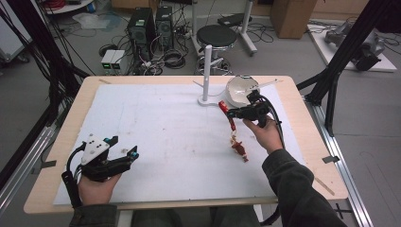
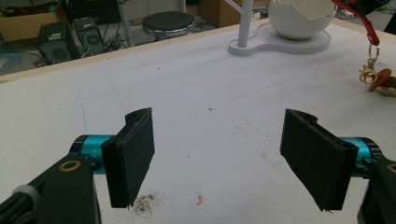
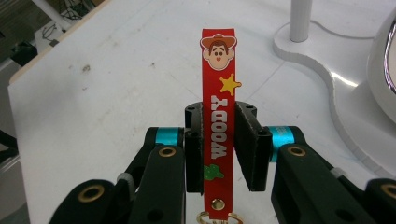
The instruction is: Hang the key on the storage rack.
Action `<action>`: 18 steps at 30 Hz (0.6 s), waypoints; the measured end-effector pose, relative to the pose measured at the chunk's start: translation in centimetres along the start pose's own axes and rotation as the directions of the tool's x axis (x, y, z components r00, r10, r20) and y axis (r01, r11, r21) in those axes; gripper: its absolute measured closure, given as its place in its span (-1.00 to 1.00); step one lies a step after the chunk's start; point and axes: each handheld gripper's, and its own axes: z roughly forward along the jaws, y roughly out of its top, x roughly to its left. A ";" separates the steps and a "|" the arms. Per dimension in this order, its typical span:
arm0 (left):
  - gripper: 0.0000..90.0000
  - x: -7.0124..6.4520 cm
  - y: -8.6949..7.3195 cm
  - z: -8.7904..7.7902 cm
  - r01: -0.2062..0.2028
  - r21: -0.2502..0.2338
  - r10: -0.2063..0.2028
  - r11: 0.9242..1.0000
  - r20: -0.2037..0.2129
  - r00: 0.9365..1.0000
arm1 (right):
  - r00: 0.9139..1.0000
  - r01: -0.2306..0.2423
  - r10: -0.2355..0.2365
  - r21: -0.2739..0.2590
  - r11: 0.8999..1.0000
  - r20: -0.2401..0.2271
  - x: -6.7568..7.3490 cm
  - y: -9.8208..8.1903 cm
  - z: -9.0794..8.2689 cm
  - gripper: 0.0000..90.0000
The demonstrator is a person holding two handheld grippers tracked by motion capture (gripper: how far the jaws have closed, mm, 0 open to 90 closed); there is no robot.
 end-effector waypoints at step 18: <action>-0.41 -0.1 0.1 0.1 -0.002 -0.001 0.002 1.000 0.005 1.000 | 0.999 0.020 -0.023 -0.067 0.998 -0.046 0.5 1.9 -1.3 0.65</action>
